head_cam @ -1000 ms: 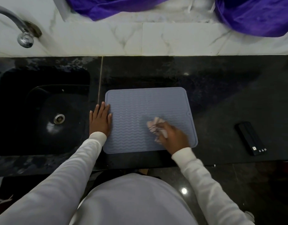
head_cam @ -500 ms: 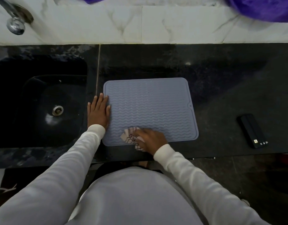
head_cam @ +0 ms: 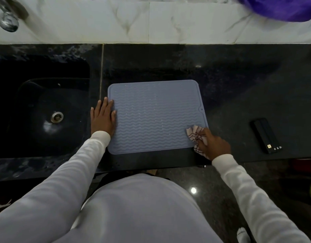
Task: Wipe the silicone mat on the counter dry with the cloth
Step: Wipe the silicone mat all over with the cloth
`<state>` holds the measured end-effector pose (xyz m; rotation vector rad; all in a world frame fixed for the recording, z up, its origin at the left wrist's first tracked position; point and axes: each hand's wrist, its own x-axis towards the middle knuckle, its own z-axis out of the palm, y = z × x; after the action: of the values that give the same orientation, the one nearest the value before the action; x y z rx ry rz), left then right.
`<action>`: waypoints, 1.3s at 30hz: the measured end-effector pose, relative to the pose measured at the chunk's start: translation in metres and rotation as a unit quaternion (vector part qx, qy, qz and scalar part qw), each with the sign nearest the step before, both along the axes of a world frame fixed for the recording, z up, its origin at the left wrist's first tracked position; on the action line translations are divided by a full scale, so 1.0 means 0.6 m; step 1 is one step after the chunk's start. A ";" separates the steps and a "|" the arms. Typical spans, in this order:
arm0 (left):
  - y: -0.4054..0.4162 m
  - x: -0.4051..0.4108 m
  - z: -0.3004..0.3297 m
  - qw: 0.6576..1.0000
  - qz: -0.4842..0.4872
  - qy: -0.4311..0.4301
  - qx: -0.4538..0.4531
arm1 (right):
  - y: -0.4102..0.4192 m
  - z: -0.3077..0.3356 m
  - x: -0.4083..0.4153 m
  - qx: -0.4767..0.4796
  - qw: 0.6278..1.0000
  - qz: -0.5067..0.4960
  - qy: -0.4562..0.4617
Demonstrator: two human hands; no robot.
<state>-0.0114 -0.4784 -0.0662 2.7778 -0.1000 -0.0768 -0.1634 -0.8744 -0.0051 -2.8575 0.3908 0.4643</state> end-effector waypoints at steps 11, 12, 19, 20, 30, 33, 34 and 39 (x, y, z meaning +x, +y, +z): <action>0.001 0.000 -0.002 1.000 0.001 -0.004 0.003 | 0.197 0.053 0.106 0.182 0.971 0.063 -0.140; 0.002 0.000 -0.002 1.000 0.000 -0.004 0.000 | 0.232 0.053 0.133 0.190 0.968 0.082 -0.145; 0.001 0.000 -0.005 1.000 0.012 -0.024 -0.002 | 0.449 -0.003 0.282 0.071 0.976 0.179 -0.105; 0.001 0.000 -0.005 1.000 0.013 -0.023 -0.002 | 0.458 -0.011 0.289 0.052 0.977 0.185 -0.096; 0.003 -0.004 -0.010 1.000 0.013 -0.013 -0.008 | 0.364 -0.020 0.284 -0.021 0.977 0.192 -0.085; 0.002 -0.004 -0.009 1.000 0.009 -0.006 -0.010 | 0.294 -0.022 0.271 -0.030 0.984 0.151 -0.084; 0.003 -0.005 -0.010 1.000 0.011 -0.004 -0.007 | 0.270 -0.023 0.267 -0.043 0.986 0.139 -0.079; 0.001 -0.005 -0.005 1.000 0.011 0.009 0.009 | 0.150 -0.023 0.244 -0.051 0.991 0.064 -0.110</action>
<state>-0.0143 -0.4781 -0.0693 2.7943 -0.0632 -0.0985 -0.0168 -0.7847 -0.0192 -3.0044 0.1990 0.1509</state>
